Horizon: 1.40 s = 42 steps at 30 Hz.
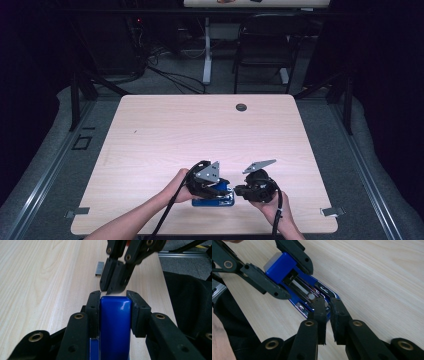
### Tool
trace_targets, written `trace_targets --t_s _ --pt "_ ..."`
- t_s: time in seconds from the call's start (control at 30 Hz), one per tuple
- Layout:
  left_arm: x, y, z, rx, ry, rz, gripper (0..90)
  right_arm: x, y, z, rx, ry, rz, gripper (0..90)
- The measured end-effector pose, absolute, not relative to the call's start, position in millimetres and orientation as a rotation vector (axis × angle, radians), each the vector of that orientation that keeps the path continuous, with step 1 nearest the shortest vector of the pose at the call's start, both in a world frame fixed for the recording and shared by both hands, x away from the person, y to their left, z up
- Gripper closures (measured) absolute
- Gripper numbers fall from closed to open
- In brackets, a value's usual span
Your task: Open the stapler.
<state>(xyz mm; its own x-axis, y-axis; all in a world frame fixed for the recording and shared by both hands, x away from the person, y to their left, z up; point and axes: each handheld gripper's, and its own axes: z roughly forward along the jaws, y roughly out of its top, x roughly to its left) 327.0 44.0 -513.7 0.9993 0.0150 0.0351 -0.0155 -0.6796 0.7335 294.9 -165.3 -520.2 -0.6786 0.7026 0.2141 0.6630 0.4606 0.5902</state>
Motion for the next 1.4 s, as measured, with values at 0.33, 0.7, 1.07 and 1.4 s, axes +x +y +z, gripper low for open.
trace_targets --t_s 0.33,0.7,1.07,1.4 --pt "326.7 46.6 -511.2 2.323 -0.007 0.057 66.0 299.2 -153.1 -526.1 1.215 2.653 1.029 83.9" --pt "328.9 50.2 -509.1 2.315 0.003 0.048 66.0 299.8 -150.7 -530.6 1.197 2.649 1.014 86.1" --pt "329.3 50.6 -509.8 2.306 0.011 0.049 66.0 300.0 -151.3 -532.3 1.195 2.647 1.033 87.8" --pt "329.3 52.4 -508.0 2.312 0.01 0.05 66.0 299.3 -151.6 -533.3 1.165 2.641 1.04 88.1"
